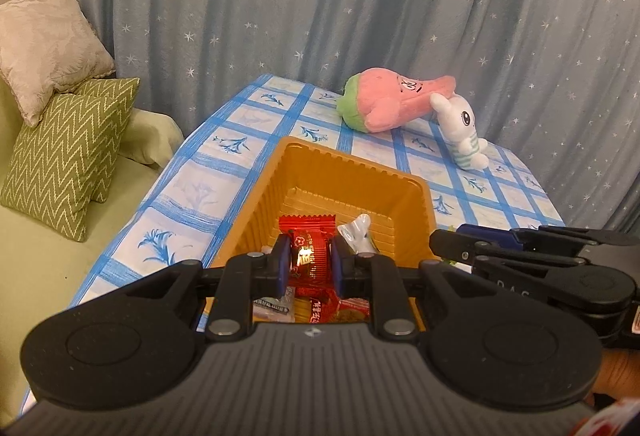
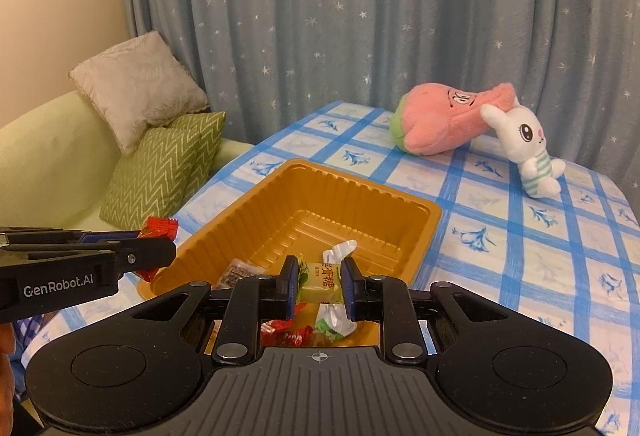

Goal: Organize snacks
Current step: 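Carry both candies over the orange tray, then open both tools to drop the candies into the orange tray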

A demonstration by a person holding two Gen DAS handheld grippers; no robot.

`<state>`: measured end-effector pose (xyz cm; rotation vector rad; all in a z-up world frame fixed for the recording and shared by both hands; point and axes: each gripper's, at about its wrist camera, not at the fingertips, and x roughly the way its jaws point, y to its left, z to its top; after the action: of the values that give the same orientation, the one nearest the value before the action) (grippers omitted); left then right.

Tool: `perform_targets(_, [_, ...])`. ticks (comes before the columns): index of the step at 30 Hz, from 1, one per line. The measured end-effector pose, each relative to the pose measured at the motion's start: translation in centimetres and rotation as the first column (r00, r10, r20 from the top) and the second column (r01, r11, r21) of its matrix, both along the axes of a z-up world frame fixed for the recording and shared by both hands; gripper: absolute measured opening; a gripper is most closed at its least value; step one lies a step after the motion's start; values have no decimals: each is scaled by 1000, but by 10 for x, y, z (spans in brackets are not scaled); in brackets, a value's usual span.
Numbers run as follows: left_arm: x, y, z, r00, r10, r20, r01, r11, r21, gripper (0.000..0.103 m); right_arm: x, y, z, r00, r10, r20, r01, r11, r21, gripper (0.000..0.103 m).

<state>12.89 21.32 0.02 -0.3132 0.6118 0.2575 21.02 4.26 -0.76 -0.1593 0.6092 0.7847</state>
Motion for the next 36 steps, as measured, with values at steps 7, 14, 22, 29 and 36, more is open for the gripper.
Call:
perform_targets(7, [14,8,-11,1000,-16,-16,16,1000,-4,19,12,10,-7,1000,7,-5,-7,1000,-20,23])
perform_targets(14, [35,16,-21,998,-55,-26,55,998,8,19,26,18,-14,1000,4,-12,-4,999,-40,23])
perform_targets(22, [62,26,-38,995,-89,-44,89,996,10,19,46,28,-26,999,-3,-34,1,998,-57,23])
perform_targets(29, [84,35,-47,993,-112,-30,112,994,-15,19,65,38,-36,998,-9,-69,5,999,-53,23])
perform_targets(36, [105,40,-55,991,-129,-44,130,992,2,19,84,47,-45,994,-17,-109,14,999,-34,23])
